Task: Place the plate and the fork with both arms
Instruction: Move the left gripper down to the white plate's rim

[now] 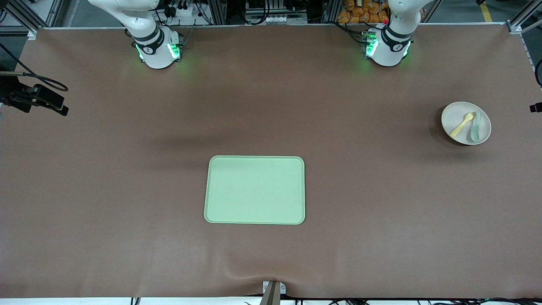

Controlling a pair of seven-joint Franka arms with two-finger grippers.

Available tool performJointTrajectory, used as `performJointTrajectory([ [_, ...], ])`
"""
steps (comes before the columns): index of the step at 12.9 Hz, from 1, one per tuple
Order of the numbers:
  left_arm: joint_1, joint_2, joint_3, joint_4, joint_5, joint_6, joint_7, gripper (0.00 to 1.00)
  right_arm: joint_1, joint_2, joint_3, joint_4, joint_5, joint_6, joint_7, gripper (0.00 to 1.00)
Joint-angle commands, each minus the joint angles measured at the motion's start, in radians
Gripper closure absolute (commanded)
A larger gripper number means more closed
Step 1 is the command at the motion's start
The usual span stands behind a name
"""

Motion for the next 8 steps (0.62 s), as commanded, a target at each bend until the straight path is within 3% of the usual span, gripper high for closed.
performJointTrajectory([
  [1, 0.085, 0.030, -0.015, -0.023, 0.003, 0.051, 0.089, 0.00, -0.014, -0.007, 0.009, 0.000, 0.002, -0.006, -0.007, 0.00],
  [8, 0.194, 0.055, -0.013, -0.162, 0.006, 0.109, 0.201, 0.00, -0.014, -0.005, 0.009, 0.000, 0.002, -0.007, -0.007, 0.00],
])
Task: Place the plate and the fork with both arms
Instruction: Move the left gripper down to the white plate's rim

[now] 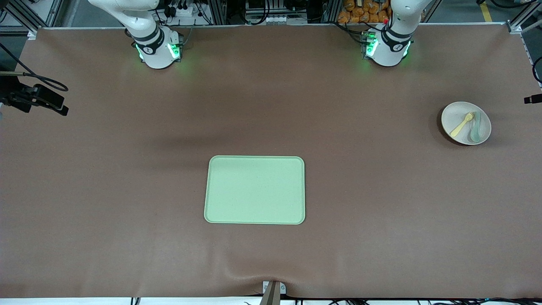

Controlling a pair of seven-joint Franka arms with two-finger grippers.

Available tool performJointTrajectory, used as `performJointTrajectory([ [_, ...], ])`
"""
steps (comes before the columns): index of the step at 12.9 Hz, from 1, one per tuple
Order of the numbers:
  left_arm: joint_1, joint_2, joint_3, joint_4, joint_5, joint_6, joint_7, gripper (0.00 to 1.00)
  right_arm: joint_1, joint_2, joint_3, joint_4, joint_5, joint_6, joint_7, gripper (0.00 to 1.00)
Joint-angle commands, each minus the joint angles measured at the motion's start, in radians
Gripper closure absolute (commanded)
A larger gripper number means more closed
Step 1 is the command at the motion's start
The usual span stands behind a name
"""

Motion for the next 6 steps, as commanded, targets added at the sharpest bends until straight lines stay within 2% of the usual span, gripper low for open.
performJointTrajectory([
  [1, 0.055, -0.026, -0.012, -0.077, 0.006, 0.037, 0.063, 0.00, -0.014, -0.005, 0.009, 0.001, 0.002, -0.006, -0.007, 0.00],
  [6, 0.144, 0.004, -0.011, -0.206, 0.011, 0.264, 0.235, 0.00, -0.014, -0.005, 0.009, 0.001, 0.002, -0.006, -0.007, 0.00],
])
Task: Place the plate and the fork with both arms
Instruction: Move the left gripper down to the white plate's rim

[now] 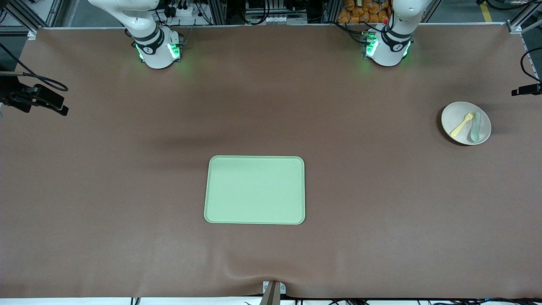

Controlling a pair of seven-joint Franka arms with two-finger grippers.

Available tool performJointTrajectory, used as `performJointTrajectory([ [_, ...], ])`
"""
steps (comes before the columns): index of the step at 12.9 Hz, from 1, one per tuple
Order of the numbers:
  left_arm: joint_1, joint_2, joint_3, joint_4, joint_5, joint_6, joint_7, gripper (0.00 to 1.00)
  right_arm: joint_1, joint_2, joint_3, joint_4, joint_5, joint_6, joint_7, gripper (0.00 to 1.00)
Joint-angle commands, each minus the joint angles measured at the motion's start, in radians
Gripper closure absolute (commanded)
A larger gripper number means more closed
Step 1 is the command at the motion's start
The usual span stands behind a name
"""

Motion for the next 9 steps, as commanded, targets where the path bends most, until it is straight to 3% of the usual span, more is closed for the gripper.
performJointTrajectory([
  [1, 0.046, 0.029, -0.013, -0.043, 0.012, 0.123, 0.082, 0.00, -0.014, -0.005, 0.009, 0.001, 0.002, -0.006, -0.007, 0.00],
  [3, 0.057, 0.098, -0.023, -0.012, 0.004, 0.236, 0.112, 0.00, -0.014, -0.005, 0.009, 0.001, 0.002, -0.007, -0.007, 0.00],
  [9, 0.050, 0.174, -0.129, -0.003, 0.007, 0.301, 0.111, 0.00, -0.014, -0.007, 0.009, 0.001, 0.002, -0.006, -0.007, 0.00],
])
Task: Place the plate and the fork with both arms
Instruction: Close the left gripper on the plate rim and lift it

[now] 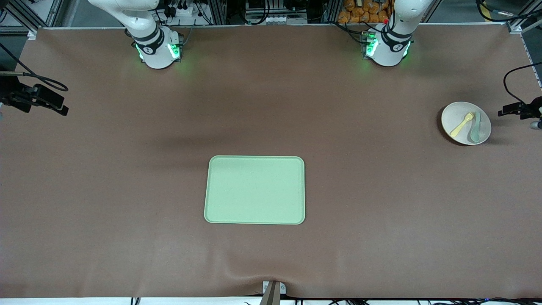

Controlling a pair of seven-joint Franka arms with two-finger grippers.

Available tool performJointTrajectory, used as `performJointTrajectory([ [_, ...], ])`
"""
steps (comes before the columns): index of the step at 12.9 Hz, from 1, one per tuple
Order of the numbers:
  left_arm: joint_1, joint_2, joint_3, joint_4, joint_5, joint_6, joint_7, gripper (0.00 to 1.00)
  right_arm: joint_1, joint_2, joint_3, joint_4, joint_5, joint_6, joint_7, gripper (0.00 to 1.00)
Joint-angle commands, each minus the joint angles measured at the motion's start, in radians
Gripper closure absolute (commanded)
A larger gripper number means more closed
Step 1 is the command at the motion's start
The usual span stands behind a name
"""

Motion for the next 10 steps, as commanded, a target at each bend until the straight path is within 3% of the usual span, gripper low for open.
performJointTrajectory([
  [1, 0.009, 0.020, -0.040, 0.009, 0.014, 0.017, 0.009, 0.00, -0.014, -0.007, 0.009, 0.001, 0.002, -0.007, -0.007, 0.00],
  [10, 0.018, 0.112, -0.040, 0.012, 0.027, 0.098, 0.038, 0.00, -0.014, -0.007, 0.009, 0.001, 0.002, -0.010, -0.008, 0.00],
])
